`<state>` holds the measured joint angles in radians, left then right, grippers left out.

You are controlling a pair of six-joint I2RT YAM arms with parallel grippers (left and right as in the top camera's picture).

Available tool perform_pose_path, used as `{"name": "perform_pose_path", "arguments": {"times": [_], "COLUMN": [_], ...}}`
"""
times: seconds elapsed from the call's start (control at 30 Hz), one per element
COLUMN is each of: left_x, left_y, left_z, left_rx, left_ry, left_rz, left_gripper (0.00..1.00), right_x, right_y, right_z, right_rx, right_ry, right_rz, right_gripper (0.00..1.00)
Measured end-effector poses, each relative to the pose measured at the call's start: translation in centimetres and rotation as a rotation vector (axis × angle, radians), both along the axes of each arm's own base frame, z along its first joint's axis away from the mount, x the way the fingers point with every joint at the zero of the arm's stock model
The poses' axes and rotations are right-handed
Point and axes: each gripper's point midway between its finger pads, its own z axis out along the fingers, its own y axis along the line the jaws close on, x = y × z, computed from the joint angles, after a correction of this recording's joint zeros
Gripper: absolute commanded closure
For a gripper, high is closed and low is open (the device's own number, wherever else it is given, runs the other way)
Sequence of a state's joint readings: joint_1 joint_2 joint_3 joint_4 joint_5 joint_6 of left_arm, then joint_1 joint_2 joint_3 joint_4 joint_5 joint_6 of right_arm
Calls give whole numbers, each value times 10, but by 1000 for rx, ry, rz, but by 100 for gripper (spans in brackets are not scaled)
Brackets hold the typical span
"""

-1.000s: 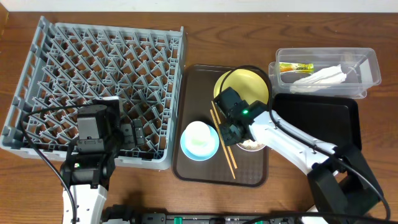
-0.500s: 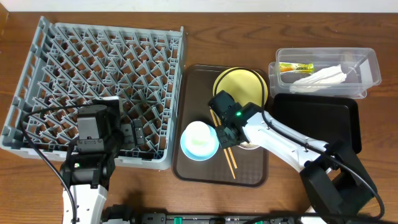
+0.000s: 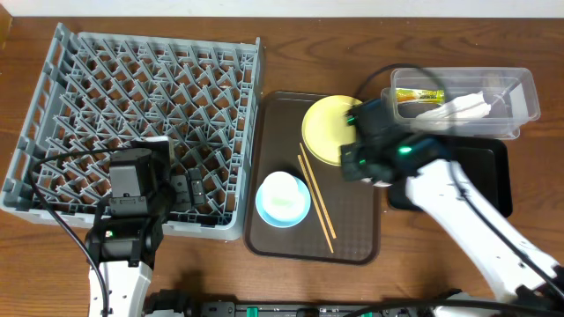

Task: Sort waste into correct bins and load items into the dishwasher
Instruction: 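Tip the pink bowl over the black tray to dump the rice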

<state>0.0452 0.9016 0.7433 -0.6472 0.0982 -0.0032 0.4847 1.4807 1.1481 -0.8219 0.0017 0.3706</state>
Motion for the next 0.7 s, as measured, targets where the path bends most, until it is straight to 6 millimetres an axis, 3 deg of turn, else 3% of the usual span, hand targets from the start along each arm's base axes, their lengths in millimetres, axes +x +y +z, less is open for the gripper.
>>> {"name": "perform_pose_path", "arguments": {"times": [0.1,0.3,0.7], "left_x": [0,0,0], "left_y": [0,0,0], "left_z": [0,0,0], "left_rx": [0,0,0], "left_ry": [0,0,0], "left_rz": [0,0,0], "left_gripper": [4,4,4], "right_x": [8,20,19], "right_y": [-24,-56,-103], "right_z": [10,10,-12], "right_rx": [53,181,577], "right_ry": [0,41,34], "right_rz": [-66,-142,-191], "right_gripper": [99,99,99]}}
